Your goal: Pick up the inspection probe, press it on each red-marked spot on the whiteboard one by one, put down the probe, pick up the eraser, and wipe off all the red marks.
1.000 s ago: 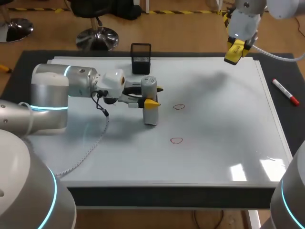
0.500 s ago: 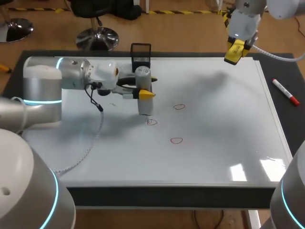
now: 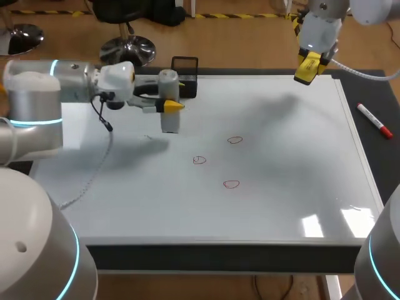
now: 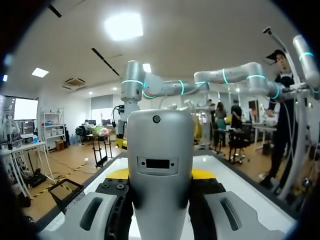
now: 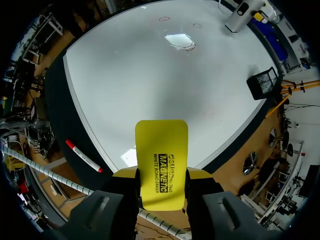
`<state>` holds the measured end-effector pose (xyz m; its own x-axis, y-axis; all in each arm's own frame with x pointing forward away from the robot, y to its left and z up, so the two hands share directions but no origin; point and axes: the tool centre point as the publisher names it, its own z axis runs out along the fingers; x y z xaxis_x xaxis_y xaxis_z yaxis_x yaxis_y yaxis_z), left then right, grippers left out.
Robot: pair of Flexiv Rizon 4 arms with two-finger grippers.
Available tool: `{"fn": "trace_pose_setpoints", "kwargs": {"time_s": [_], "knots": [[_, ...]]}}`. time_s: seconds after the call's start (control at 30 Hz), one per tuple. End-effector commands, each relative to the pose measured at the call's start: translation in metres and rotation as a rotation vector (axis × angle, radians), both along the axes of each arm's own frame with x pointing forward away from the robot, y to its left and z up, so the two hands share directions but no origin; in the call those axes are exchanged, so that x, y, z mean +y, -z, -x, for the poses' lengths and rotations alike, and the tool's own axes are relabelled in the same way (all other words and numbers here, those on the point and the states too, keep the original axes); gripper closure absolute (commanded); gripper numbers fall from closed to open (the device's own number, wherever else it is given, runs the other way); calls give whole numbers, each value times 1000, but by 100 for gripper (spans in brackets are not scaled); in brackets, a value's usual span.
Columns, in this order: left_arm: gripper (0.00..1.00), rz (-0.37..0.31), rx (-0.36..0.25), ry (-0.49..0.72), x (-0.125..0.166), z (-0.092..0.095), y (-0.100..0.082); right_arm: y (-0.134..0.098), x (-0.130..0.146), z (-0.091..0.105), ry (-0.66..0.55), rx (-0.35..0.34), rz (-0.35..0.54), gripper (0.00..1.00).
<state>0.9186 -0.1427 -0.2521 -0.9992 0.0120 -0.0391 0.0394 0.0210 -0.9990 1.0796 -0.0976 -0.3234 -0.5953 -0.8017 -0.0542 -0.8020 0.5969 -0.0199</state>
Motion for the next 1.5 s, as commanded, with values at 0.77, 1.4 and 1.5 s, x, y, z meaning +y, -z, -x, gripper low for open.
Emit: {"fn": "trace_pose_setpoints", "kwargs": {"time_s": [0.77, 1.4, 1.5], "knots": [[100, -20, -33, -149, 71, -71, -13, -1, -1, 0, -2, 0, 3, 100], [100, 2, -19, -187, 91, -91, -3, -1, -1, 0, -2, 0, 3, 100], [100, 4, -19, -185, 91, -90, -4, -1, -1, 0, -2, 0, 3, 100]]}}
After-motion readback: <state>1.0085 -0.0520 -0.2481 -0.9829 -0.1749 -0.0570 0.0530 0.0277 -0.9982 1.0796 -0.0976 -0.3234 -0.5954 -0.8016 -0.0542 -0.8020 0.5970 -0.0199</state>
